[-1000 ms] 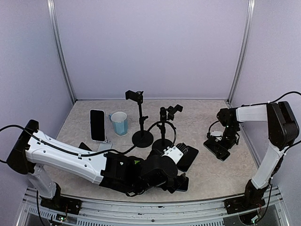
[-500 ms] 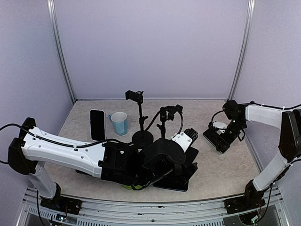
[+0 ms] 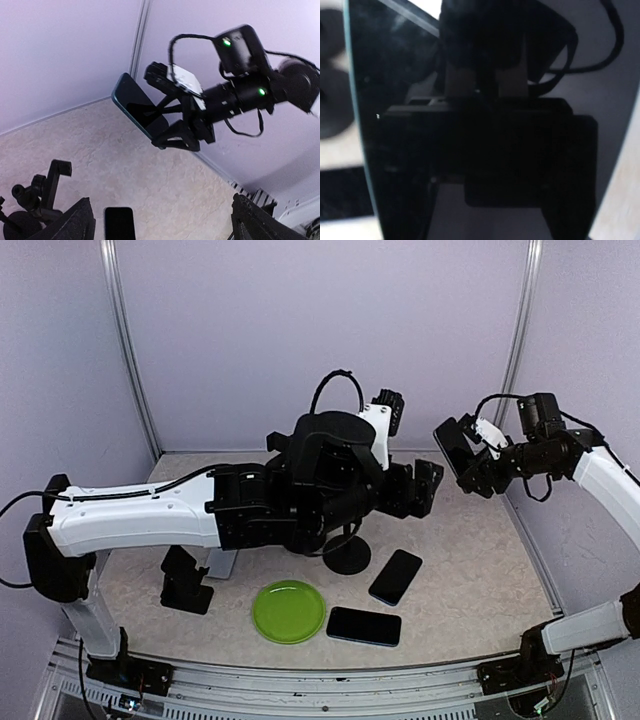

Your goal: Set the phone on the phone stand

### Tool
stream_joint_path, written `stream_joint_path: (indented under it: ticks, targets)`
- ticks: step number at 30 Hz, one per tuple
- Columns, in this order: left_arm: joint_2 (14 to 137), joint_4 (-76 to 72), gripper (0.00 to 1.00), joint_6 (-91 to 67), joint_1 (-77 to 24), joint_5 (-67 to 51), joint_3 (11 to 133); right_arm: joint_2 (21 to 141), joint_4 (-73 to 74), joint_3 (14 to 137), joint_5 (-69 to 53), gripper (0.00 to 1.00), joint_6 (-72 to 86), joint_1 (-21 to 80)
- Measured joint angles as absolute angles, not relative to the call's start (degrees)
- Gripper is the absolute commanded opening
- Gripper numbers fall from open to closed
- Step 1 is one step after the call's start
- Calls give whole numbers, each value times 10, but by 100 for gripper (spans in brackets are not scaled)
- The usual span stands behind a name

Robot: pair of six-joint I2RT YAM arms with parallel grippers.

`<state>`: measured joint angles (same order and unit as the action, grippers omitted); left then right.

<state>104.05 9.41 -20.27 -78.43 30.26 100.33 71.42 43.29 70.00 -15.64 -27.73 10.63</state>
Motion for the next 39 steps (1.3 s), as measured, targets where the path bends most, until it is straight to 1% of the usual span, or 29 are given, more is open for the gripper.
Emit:
stream_joint_path:
  ticks: [3, 7, 13, 17, 23, 27, 30, 33, 39]
  targets:
    - [1047, 52, 84, -247, -742, 258, 1010, 688, 421, 719, -197, 24, -271, 111]
    - [1085, 10, 84, -277, -702, 218, 1055, 675, 418, 752, -235, 23, -260, 130]
    - [1150, -11, 79, -291, -696, 189, 1135, 672, 419, 771, -272, 23, -255, 167]
    - [1170, -21, 72, -297, -694, 187, 1149, 672, 422, 771, -288, 22, -254, 174]
    - [1199, -26, 58, -301, -682, 189, 1184, 672, 426, 771, -305, 22, -254, 175]
    - [1221, -32, 45, -296, -676, 185, 1225, 671, 431, 771, -312, 22, -254, 176]
    - [1237, -36, 33, -295, -671, 178, 1248, 667, 433, 771, -315, 22, -254, 178]
    - [1245, -39, 28, -296, -669, 170, 1254, 662, 433, 771, -317, 22, -254, 178]
    - [1252, -42, 12, -297, -668, 168, 1255, 656, 434, 771, -312, 22, -254, 178]
